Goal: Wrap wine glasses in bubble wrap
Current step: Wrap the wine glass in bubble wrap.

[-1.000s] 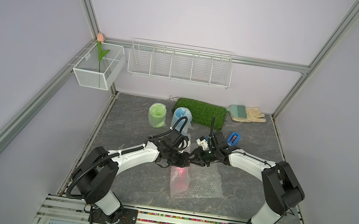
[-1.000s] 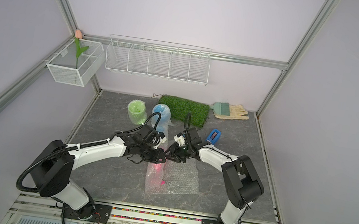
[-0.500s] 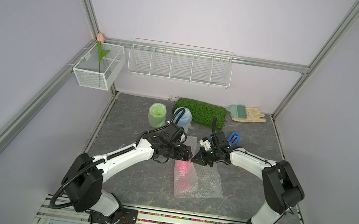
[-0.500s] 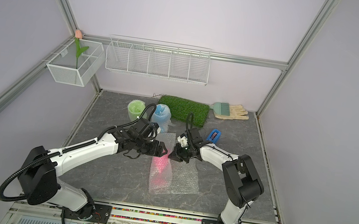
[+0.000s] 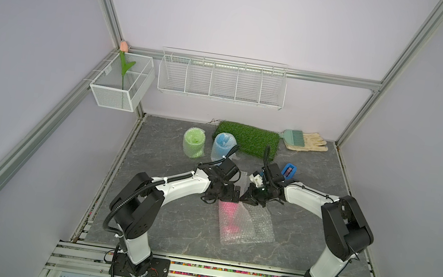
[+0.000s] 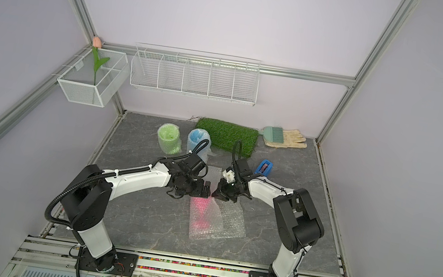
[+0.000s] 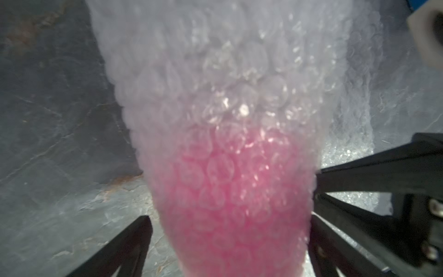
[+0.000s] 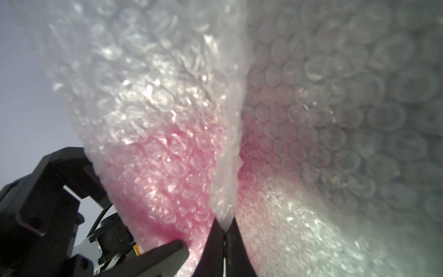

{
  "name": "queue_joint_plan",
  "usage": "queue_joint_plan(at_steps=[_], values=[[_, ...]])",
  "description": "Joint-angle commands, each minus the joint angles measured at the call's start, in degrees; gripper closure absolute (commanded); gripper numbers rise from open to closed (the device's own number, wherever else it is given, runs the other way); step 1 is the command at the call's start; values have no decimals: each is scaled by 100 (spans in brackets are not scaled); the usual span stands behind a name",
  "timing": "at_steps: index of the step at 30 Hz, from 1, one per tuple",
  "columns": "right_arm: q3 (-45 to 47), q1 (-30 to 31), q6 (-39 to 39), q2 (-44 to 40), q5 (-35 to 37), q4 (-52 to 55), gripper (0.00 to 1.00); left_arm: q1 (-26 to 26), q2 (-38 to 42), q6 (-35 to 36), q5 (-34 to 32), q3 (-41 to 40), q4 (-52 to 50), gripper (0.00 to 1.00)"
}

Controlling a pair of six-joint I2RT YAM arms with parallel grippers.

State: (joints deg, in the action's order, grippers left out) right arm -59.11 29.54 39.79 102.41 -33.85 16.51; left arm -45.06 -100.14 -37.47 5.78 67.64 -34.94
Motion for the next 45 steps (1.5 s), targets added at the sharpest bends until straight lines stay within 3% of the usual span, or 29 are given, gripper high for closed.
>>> queue_joint_plan(at_steps=[1,12,14,16,19,23,32,38,45], values=[[-9,-129,-212,139,78,168,93,-29,-193,-199,-105,127,196,1],[139,-257,-348,7,90,275,91,-29,-489,168,217,153,596,4],[146,-256,-379,-157,226,421,86,-23,-485,429,279,179,577,5],[128,-258,-449,-381,491,711,71,-20,-417,739,374,173,567,7],[108,-254,-544,-735,958,1160,57,-5,-167,1174,490,61,599,9],[85,-127,-547,-1066,1101,1439,54,167,241,1511,893,-300,865,12],[110,915,51,-598,519,793,63,1083,621,1761,2474,-1127,1481,17],[205,1625,597,-164,519,260,81,1268,521,1919,2875,-1195,1388,18],[412,2098,1001,21,225,-407,89,1323,405,1815,2971,-1264,1437,20]])
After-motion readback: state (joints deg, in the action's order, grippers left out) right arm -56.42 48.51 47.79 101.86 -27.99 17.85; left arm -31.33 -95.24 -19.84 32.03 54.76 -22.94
